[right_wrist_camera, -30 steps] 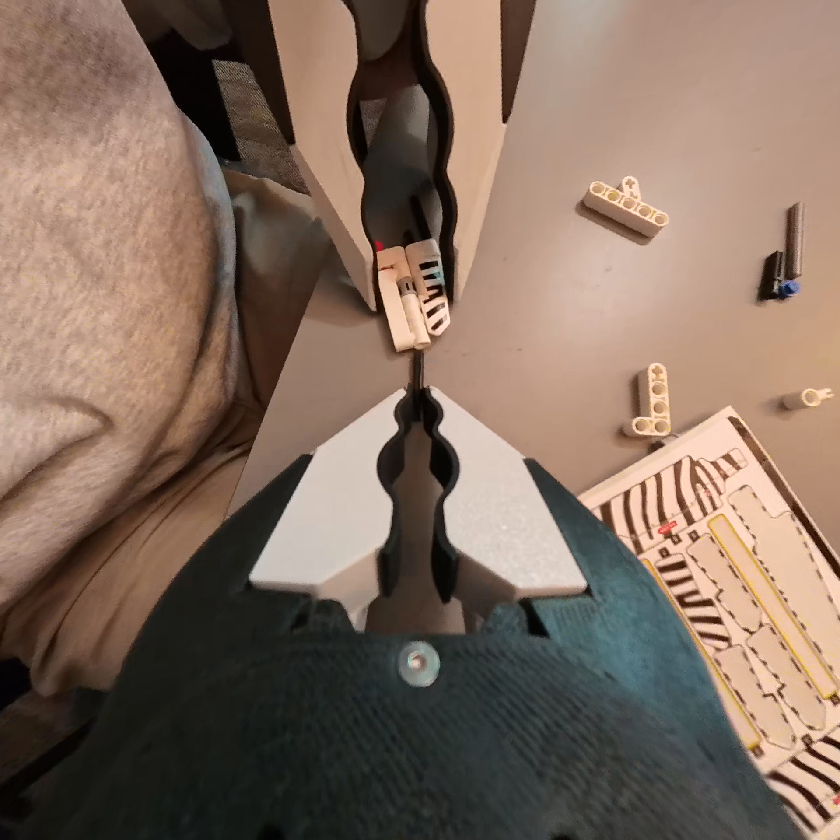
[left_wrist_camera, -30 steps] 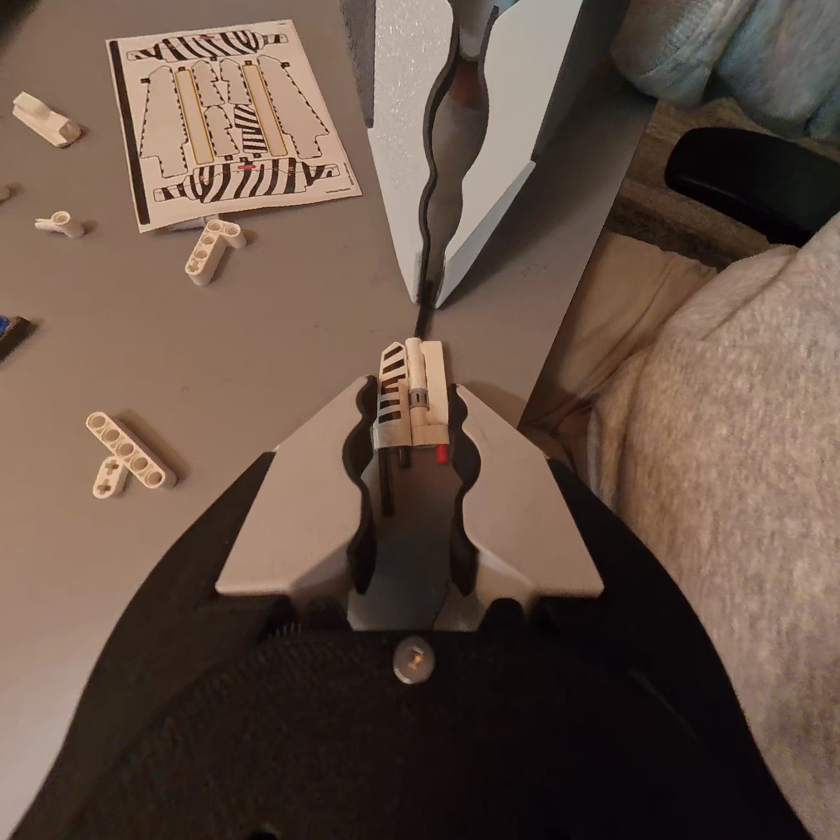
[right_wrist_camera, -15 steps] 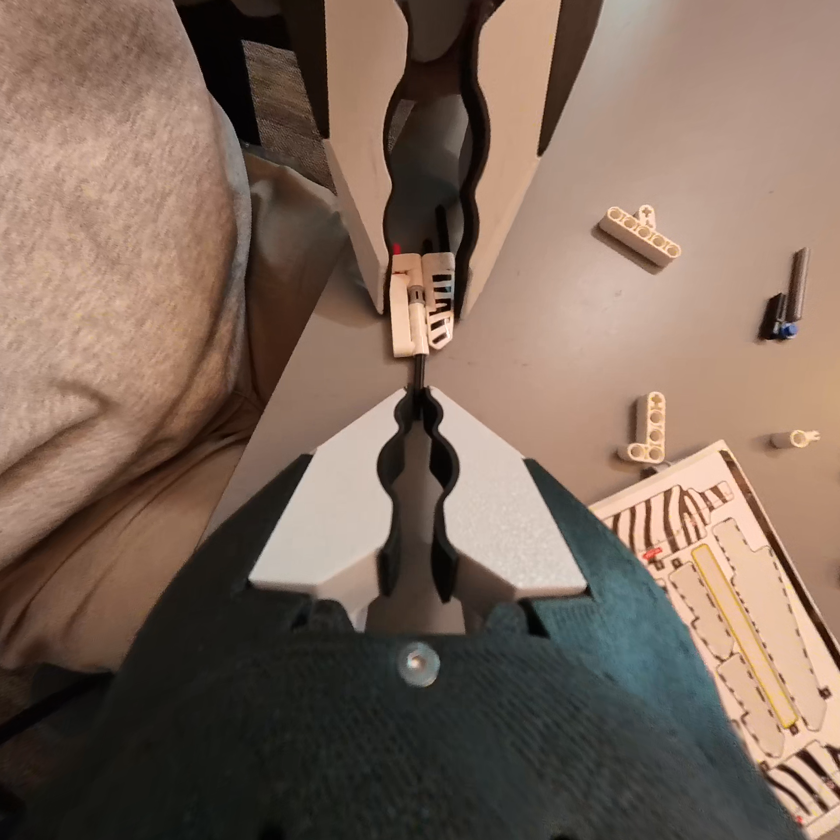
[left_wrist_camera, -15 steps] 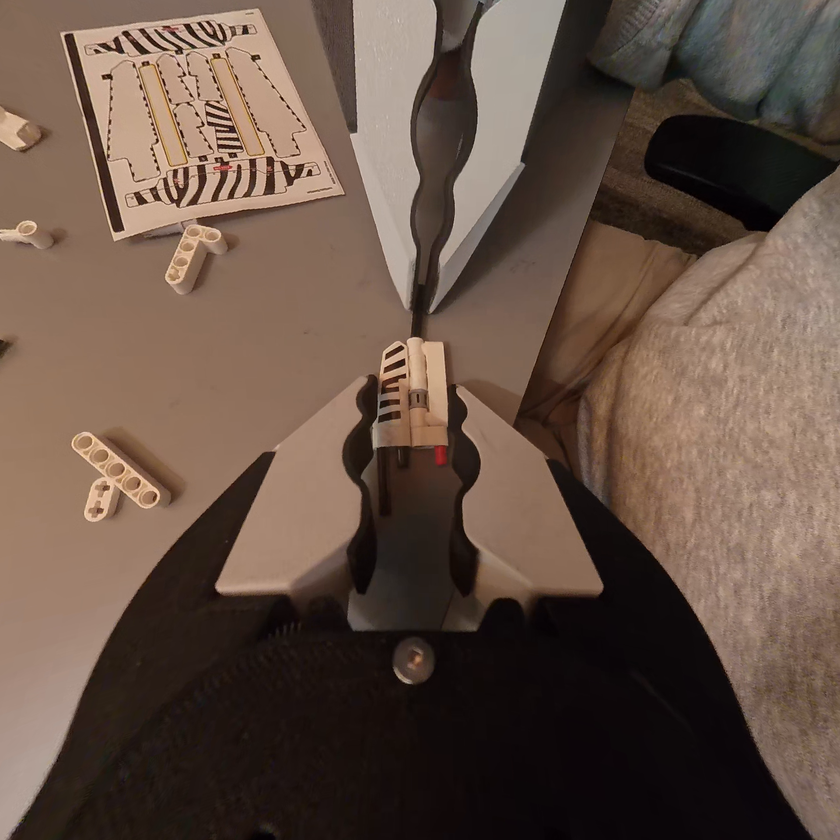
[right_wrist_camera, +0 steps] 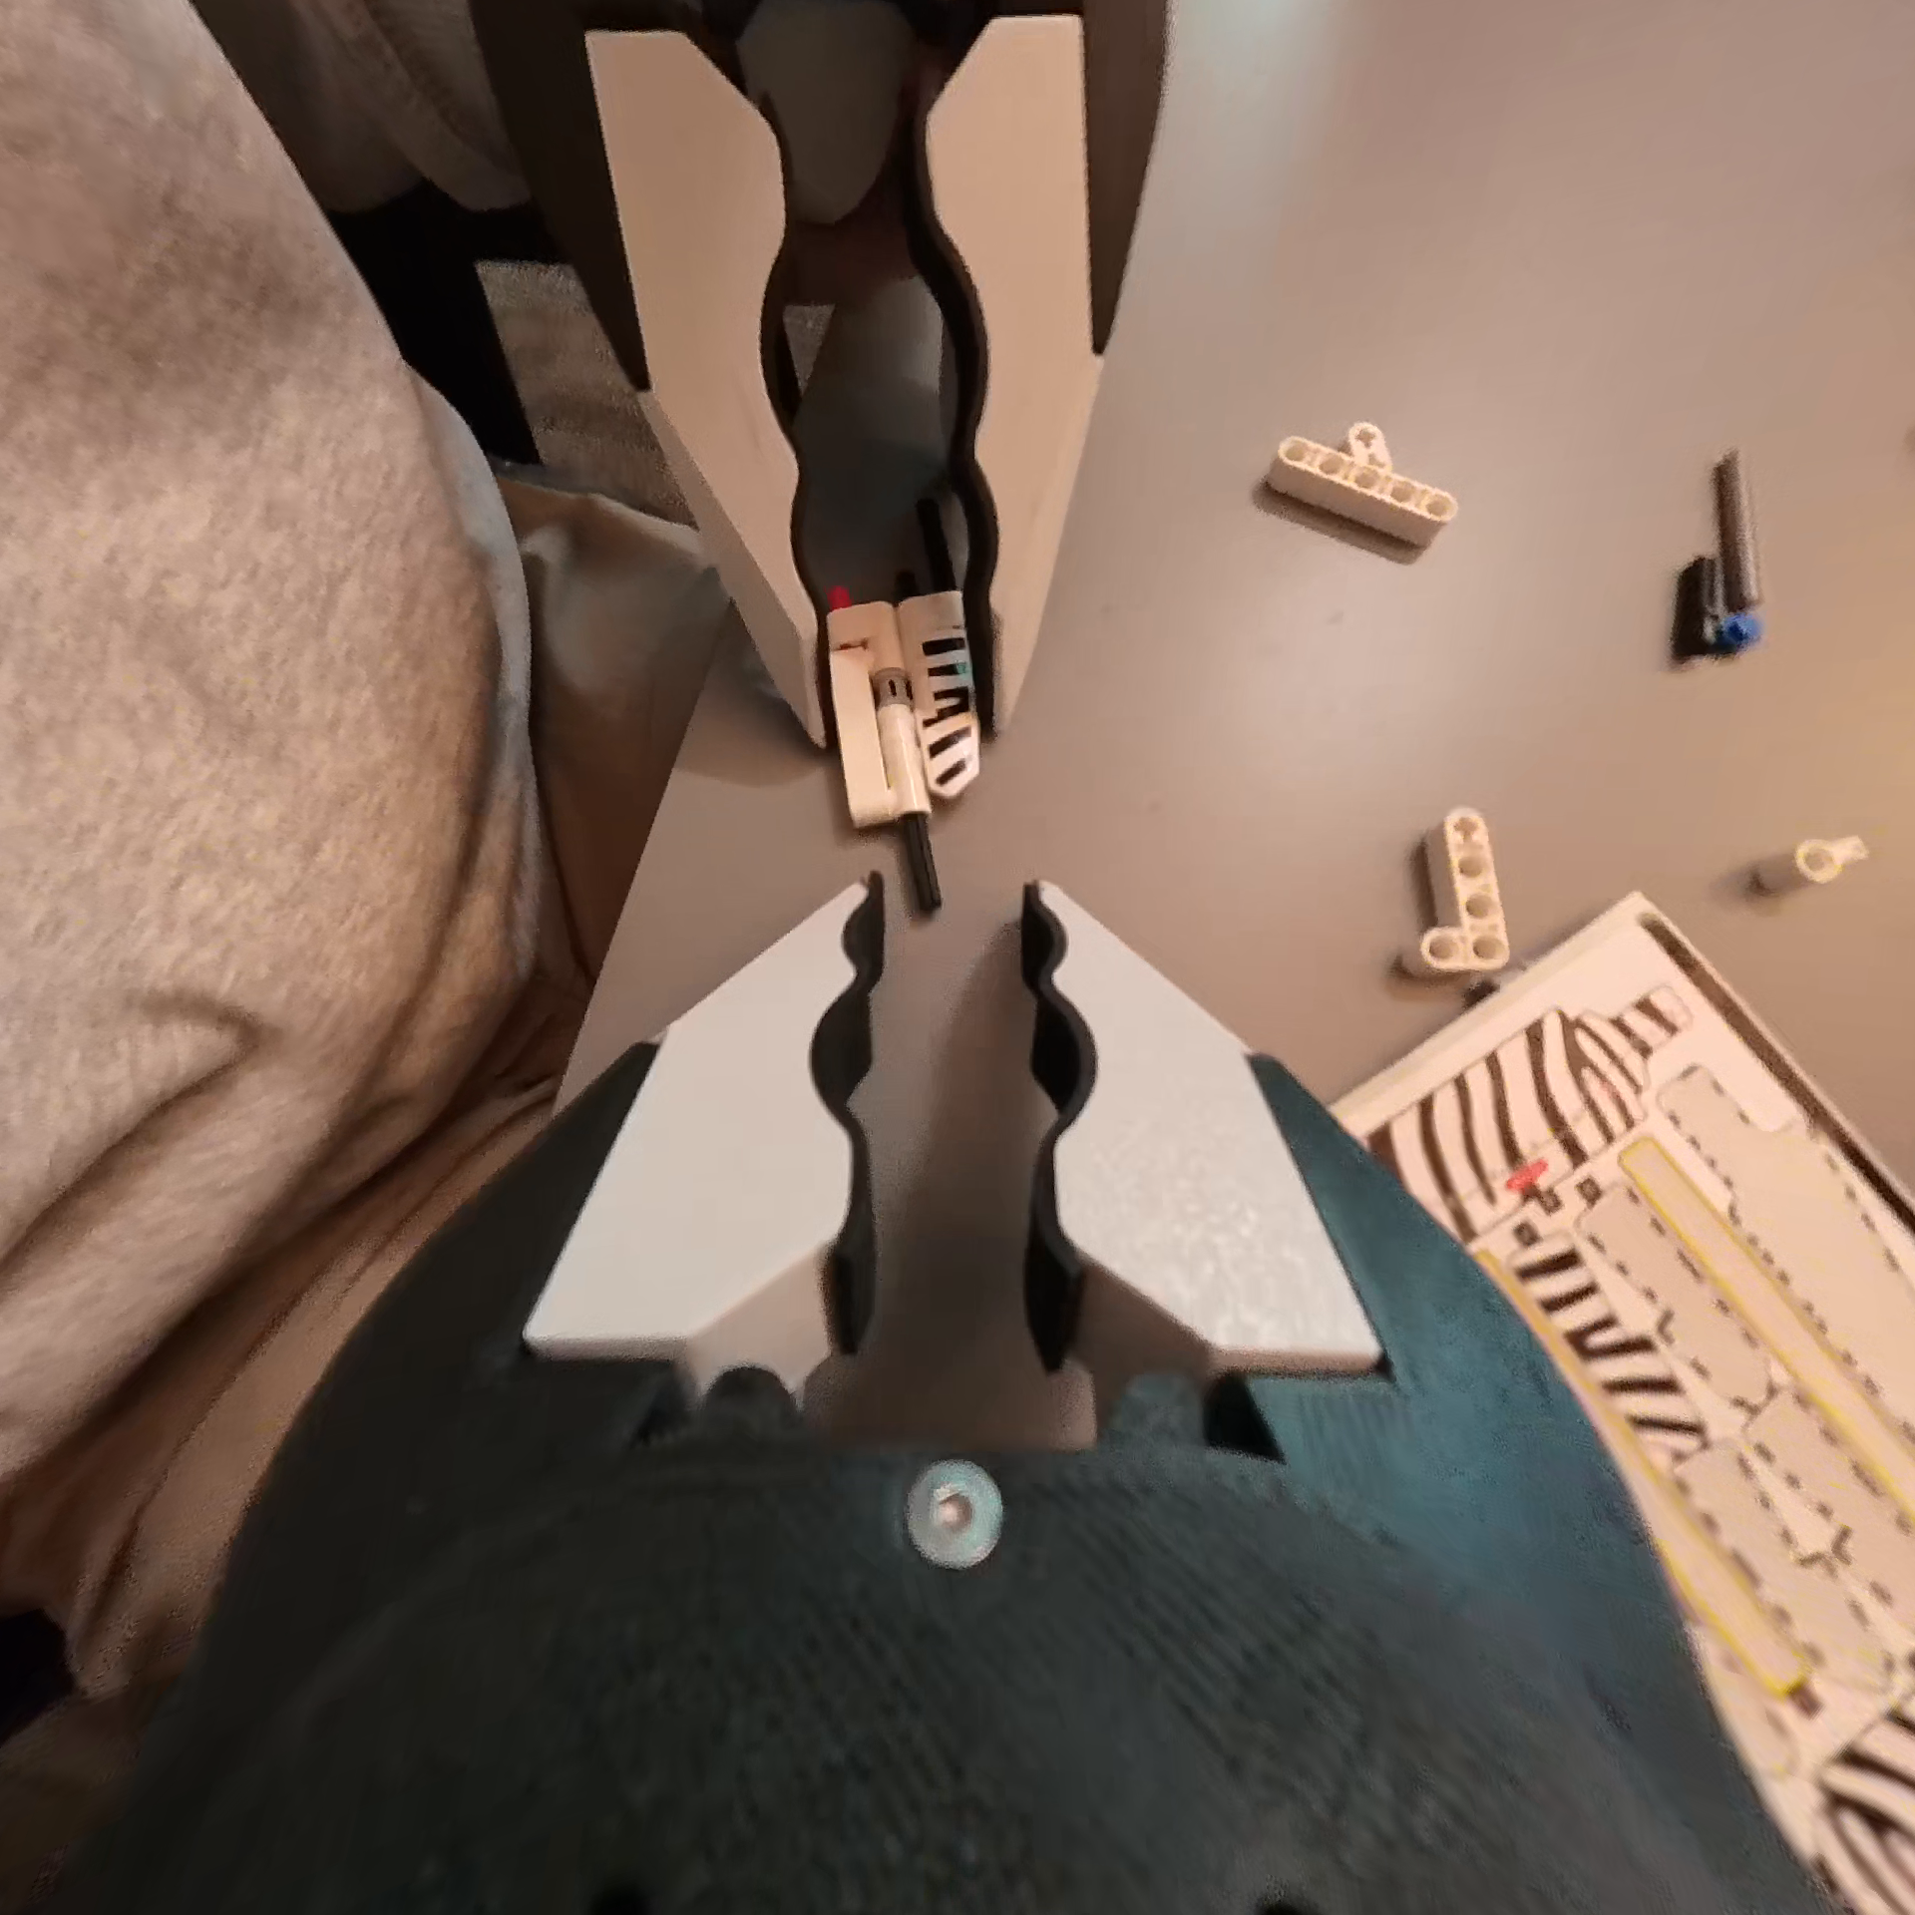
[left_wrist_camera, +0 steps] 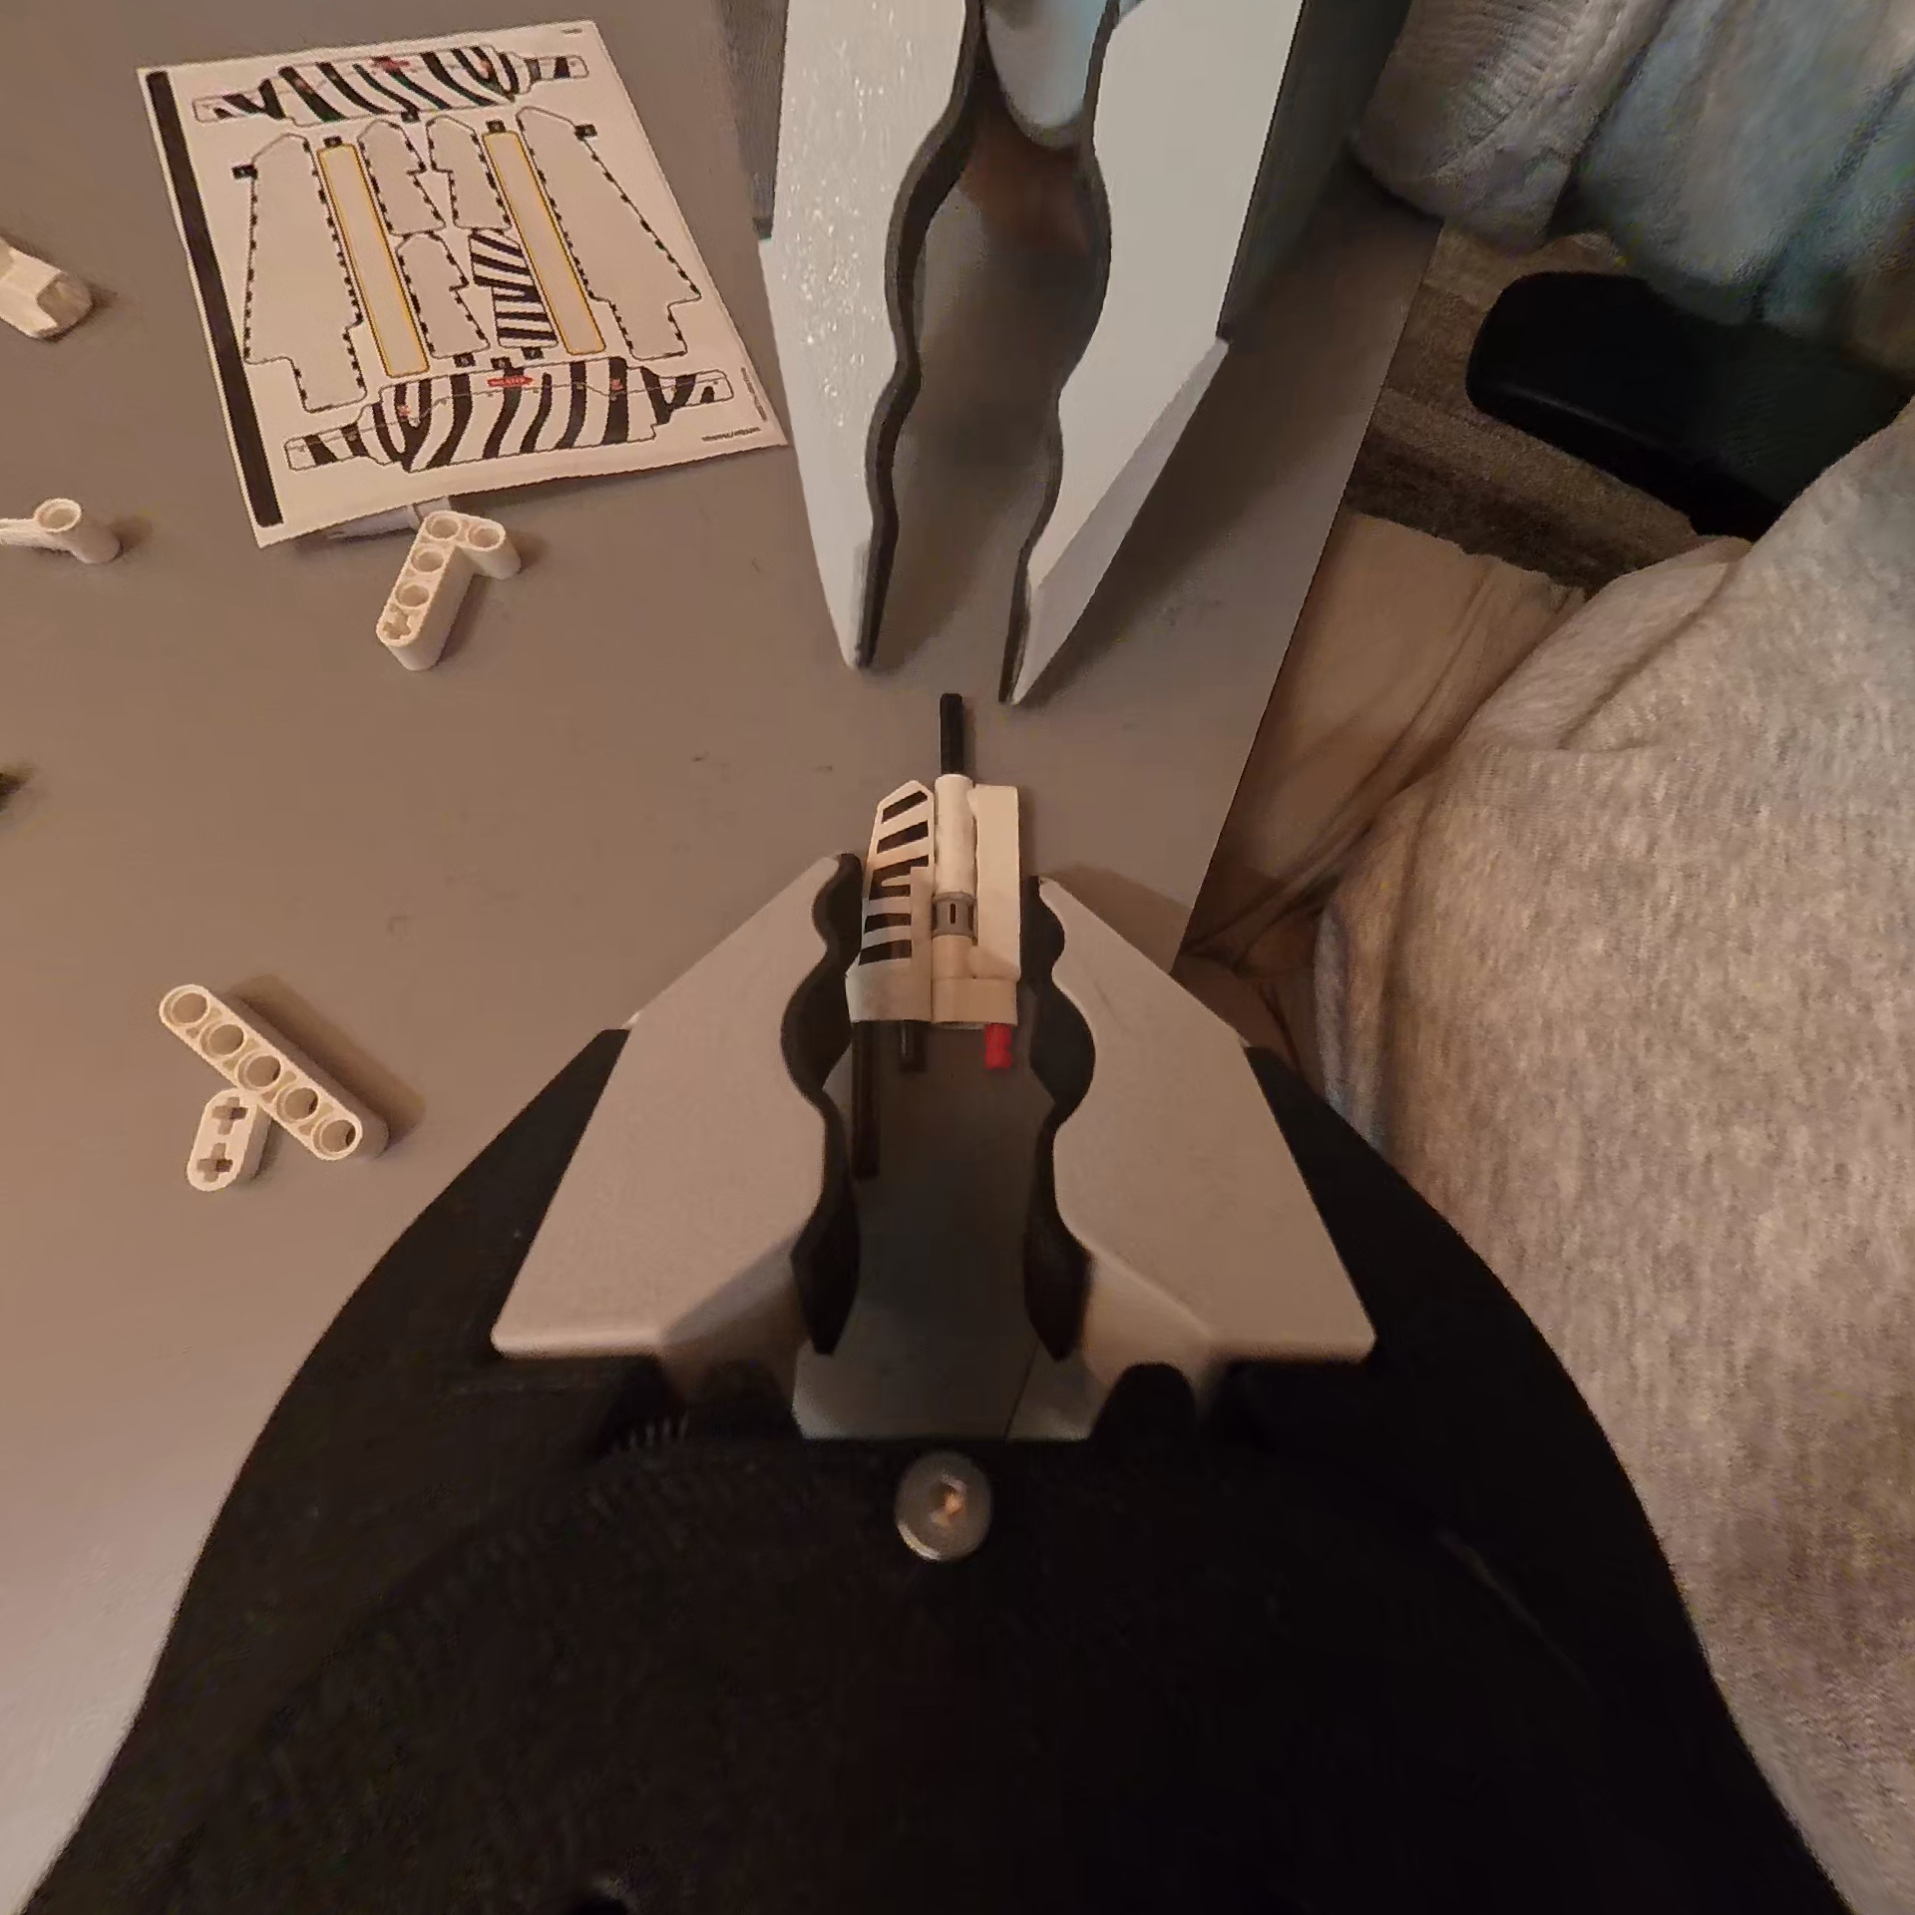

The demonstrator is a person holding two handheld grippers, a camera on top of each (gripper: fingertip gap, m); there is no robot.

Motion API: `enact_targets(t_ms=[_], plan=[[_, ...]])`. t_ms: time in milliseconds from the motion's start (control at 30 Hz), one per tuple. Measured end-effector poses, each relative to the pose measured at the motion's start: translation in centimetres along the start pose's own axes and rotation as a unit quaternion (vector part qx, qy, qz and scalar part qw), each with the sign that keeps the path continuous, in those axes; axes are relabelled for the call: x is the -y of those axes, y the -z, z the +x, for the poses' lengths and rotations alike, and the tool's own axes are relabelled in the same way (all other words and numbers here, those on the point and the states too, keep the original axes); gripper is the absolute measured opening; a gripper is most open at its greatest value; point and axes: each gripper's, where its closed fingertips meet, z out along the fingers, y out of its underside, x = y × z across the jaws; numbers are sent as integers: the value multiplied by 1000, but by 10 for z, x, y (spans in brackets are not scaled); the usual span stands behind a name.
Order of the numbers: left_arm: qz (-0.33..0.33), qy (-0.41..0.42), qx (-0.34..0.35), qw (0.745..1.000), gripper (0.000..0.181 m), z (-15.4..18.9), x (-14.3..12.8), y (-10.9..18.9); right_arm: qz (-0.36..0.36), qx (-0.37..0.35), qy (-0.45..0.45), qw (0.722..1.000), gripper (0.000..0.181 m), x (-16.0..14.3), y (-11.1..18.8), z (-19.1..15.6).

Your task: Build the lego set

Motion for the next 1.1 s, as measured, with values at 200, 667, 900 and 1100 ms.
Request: enact_targets(t_ms=[200,667,900,1100], plan=[[0,1,-1,1000,30,0,0,0,-3,-7,-34,999,5,-7,2,-1],[0,0,1,1000,30,0,0,0,-2,-20,-40,999,0,2,-9,-2],[3,-4,6,1000,29,-1,1,-1,0,-15,-64,998,0,3,-10,-2],[4,-6,8,1000,29,-1,0,-1,-1,-22,-71,997,0,3,-10,-1]])
